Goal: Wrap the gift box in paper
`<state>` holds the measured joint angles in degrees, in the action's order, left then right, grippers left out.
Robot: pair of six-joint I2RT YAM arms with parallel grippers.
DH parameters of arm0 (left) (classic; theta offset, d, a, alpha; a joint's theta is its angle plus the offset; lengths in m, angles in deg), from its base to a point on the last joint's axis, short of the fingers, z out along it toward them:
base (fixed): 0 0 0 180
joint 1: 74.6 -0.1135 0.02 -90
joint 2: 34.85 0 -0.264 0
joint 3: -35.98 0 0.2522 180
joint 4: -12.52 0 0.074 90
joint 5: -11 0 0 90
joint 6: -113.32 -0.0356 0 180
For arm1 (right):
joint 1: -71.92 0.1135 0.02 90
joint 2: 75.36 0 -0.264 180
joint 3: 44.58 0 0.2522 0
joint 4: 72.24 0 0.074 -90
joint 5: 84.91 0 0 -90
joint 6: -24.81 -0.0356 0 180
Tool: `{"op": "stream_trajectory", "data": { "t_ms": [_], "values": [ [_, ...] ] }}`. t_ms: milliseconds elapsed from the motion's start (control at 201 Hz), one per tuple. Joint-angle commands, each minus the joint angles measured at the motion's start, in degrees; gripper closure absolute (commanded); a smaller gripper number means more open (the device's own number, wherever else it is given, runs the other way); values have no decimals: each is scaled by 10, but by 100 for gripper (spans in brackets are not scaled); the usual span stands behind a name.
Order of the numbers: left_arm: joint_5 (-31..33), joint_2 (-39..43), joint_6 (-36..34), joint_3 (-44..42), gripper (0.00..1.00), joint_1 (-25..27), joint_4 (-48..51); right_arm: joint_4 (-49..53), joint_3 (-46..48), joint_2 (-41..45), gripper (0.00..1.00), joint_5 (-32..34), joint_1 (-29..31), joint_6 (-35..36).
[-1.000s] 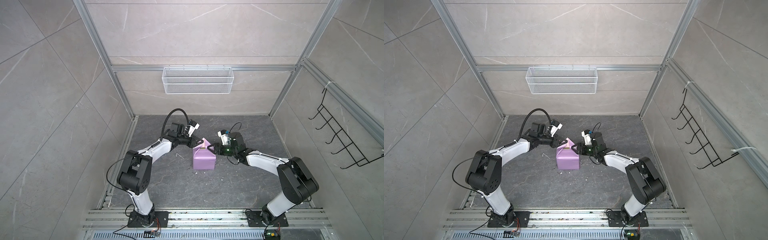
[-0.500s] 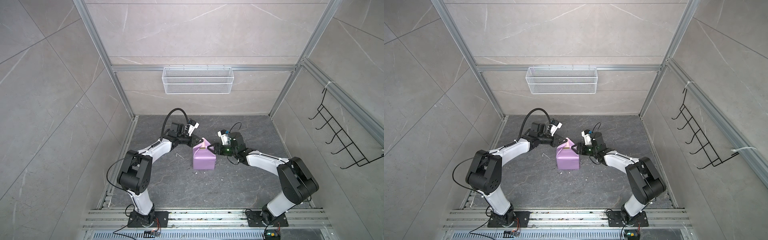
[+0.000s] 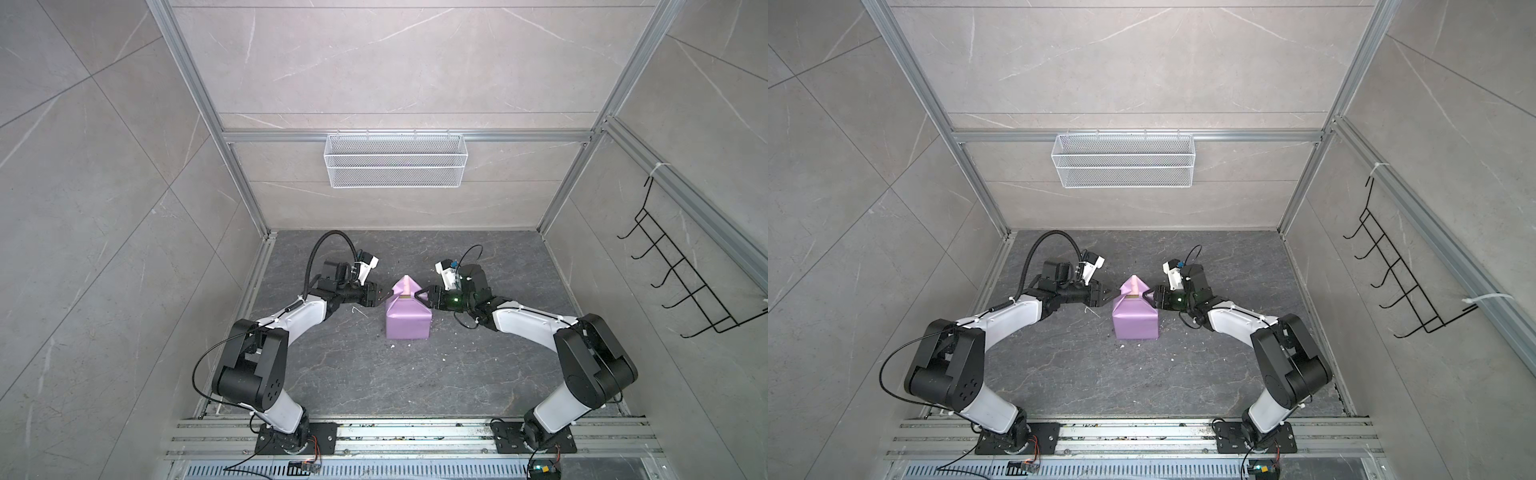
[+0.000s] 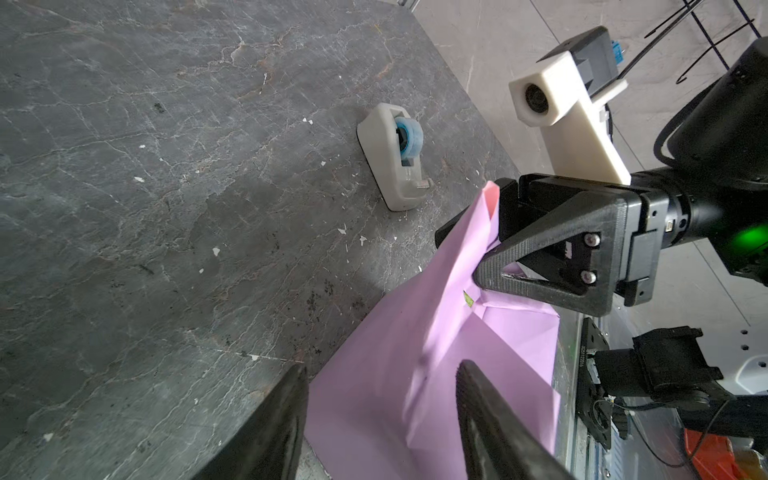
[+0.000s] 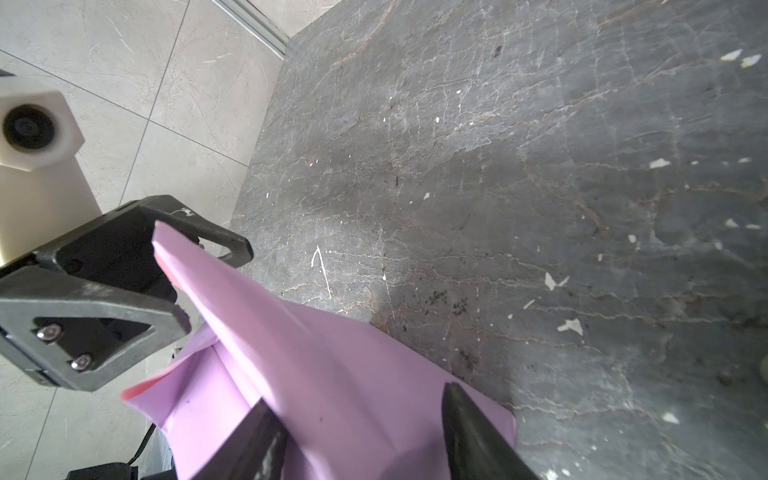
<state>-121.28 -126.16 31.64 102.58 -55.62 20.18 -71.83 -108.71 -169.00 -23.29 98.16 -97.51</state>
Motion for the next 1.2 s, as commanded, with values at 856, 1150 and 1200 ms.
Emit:
{"op": "stream_trajectory", "data": {
  "t_ms": [856,1150,1200],
  "values": [
    [-7,-61,-31,73,51,21,8,127,-98,-36,40,-35,5,179],
    [-8,-61,-33,74,53,21,15,127,-126,-53,62,-85,0,226],
    [-8,-62,-33,73,53,21,15,128,-129,-56,65,-92,0,232]
  ]
}}
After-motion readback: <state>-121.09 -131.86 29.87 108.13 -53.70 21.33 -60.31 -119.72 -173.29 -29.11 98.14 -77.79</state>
